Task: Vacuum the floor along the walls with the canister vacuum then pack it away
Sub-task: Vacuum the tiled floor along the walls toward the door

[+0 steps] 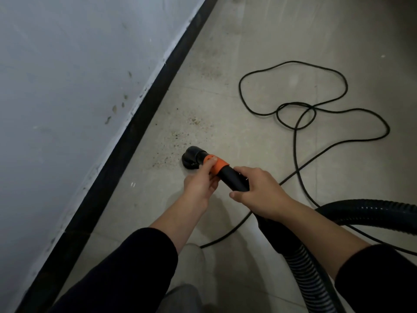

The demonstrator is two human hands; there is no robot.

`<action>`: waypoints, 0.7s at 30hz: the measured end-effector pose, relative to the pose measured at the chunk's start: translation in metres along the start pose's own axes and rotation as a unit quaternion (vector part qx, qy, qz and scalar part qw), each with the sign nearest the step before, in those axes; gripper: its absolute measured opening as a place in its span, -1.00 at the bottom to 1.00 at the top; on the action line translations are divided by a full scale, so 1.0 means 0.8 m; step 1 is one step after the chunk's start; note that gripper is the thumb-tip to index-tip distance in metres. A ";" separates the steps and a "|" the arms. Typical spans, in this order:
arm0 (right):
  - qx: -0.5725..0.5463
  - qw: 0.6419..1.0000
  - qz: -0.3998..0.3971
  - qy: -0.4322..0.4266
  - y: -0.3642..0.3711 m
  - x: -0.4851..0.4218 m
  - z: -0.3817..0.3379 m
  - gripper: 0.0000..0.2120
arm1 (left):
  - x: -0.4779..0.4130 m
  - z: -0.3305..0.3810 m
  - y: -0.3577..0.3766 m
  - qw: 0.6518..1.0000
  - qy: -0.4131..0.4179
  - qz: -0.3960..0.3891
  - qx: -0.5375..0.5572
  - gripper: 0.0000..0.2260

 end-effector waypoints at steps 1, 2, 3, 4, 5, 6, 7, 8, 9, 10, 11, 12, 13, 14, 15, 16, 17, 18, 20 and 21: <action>0.001 1.000 -0.003 -0.001 0.002 -0.001 -0.002 -0.70 | 0.000 0.001 -0.003 1.000 0.000 0.002 0.002 -0.71; 0.003 1.000 -0.005 -0.003 0.004 -0.002 -0.005 -0.71 | 0.001 0.003 -0.007 1.000 0.001 0.005 0.005 -0.70; 0.006 1.000 -0.007 -0.006 0.007 -0.003 -0.006 -0.73 | 0.002 0.004 -0.009 1.000 0.003 0.009 0.010 -0.69; 0.009 1.000 -0.009 -0.008 0.008 -0.004 -0.008 -0.75 | 0.001 0.004 -0.012 1.000 0.004 0.012 0.014 -0.67; 0.010 1.000 -0.012 -0.011 0.011 -0.005 -0.009 -0.78 | 0.001 0.005 -0.016 1.000 0.006 0.016 0.019 -0.66; 0.010 1.000 -0.016 -0.013 0.013 -0.007 -0.011 -0.80 | 0.001 0.006 -0.020 1.000 0.008 0.020 0.022 -0.66; 0.010 1.000 -0.020 -0.015 0.016 -0.008 -0.012 -0.81 | 0.001 0.006 -0.024 0.999 0.010 0.023 0.025 -0.66; 0.010 1.000 -0.023 -0.018 0.019 -0.009 -0.014 -0.83 | 0.002 0.007 -0.027 0.999 0.011 0.025 0.026 -0.67; 0.010 0.999 -0.025 -0.020 0.020 -0.010 -0.016 -0.83 | 0.002 0.008 -0.030 0.999 0.010 0.028 0.027 -0.68; 0.009 0.999 -0.028 -0.023 0.023 -0.011 -0.018 -0.84 | 0.002 0.010 -0.033 0.999 0.010 0.032 0.028 -0.68; 0.009 0.999 -0.030 -0.027 0.024 -0.012 -0.021 -0.83 | 0.003 0.012 -0.036 0.999 0.010 0.035 0.030 -0.69; 0.011 0.999 -0.032 -0.032 0.026 -0.014 -0.025 -0.82 | 0.003 0.014 -0.039 0.999 0.011 0.037 0.032 -0.71; 0.013 0.999 -0.033 -0.035 0.028 -0.015 -0.027 -0.79 | 0.004 0.017 -0.041 0.999 0.011 0.038 0.034 -0.72; 0.014 0.999 -0.035 -0.037 0.029 -0.016 -0.029 -0.77 | 0.004 0.018 -0.044 0.999 0.011 0.041 0.034 -0.73; 0.015 0.998 -0.036 -0.040 0.031 -0.018 -0.032 -0.75 | 0.004 0.020 -0.048 0.998 0.011 0.044 0.034 -0.74; 0.016 0.998 -0.038 -0.042 0.033 -0.020 -0.034 -0.73 | 0.004 0.021 -0.051 0.998 0.012 0.047 0.033 -0.77; 0.019 0.998 -0.040 -0.046 0.035 -0.022 -0.035 -0.73 | 0.004 0.022 -0.054 0.998 0.013 0.049 0.033 -0.79; 0.023 0.998 -0.043 -0.050 0.038 -0.024 -0.037 -0.73 | 0.003 0.024 -0.057 0.998 0.015 0.052 0.033 -0.81; 0.028 0.997 -0.047 -0.057 0.044 -0.028 -0.040 -0.74 | 0.002 0.027 -0.064 0.997 0.022 0.058 0.035 -0.80; 0.027 0.997 -0.048 -0.059 0.047 -0.030 -0.041 -0.74 | 0.001 0.029 -0.067 0.997 0.026 0.060 0.034 -0.79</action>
Point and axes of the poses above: each hand's wrist, its own x-axis away from the middle knuckle, its own y-axis out of the palm, z = x × y, the point moved 5 cm from there along -x, towards the middle knuckle
